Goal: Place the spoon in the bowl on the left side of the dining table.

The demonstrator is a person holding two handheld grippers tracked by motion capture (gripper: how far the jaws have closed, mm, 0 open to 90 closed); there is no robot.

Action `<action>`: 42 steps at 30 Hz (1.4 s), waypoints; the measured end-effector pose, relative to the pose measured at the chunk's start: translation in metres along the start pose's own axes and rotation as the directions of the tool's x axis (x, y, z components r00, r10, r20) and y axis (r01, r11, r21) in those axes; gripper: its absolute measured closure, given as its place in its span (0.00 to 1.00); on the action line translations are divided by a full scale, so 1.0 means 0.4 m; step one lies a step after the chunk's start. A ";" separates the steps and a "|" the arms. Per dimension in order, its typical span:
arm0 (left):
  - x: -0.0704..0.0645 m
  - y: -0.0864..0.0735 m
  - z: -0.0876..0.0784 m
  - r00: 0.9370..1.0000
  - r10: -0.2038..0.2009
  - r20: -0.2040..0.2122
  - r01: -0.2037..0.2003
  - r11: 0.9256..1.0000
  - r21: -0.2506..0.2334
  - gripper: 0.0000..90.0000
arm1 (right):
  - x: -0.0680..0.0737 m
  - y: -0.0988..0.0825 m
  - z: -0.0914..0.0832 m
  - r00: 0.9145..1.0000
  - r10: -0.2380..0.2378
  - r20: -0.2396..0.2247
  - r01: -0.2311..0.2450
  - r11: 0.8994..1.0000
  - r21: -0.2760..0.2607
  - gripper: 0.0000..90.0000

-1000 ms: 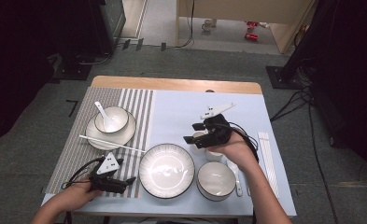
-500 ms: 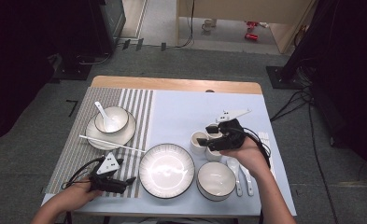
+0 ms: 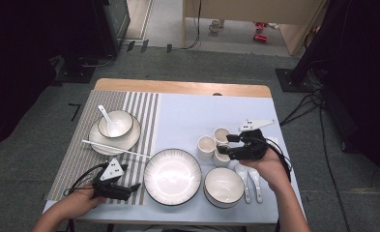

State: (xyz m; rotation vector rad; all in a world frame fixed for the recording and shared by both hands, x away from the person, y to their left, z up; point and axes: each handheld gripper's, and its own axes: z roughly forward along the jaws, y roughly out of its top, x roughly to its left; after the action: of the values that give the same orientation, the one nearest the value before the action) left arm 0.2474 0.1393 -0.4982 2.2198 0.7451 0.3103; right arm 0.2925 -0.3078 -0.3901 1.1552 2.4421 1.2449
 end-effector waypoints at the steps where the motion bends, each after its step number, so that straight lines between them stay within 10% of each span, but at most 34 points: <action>1: 0.000 0.000 0.000 1.000 0.000 0.000 0.000 1.000 0.000 0.18 | -0.003 -0.004 -0.003 1.000 0.004 0.003 -0.004 1.000 -0.004 0.42; 24: 0.000 0.000 0.000 1.000 -0.001 0.000 0.001 1.000 0.000 0.18 | -0.076 -0.126 -0.060 0.984 0.117 0.138 -0.113 0.993 -0.036 0.43; 42: 0.000 0.000 0.000 1.000 -0.001 0.000 0.001 1.000 0.000 0.18 | -0.120 -0.216 -0.062 0.942 0.205 0.264 -0.194 0.979 -0.066 0.44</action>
State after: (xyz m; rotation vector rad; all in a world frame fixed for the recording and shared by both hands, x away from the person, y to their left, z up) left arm 0.2473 0.1393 -0.4982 2.2196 0.7459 0.3098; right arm 0.2655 -0.3871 -0.4477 1.4848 2.1366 1.0946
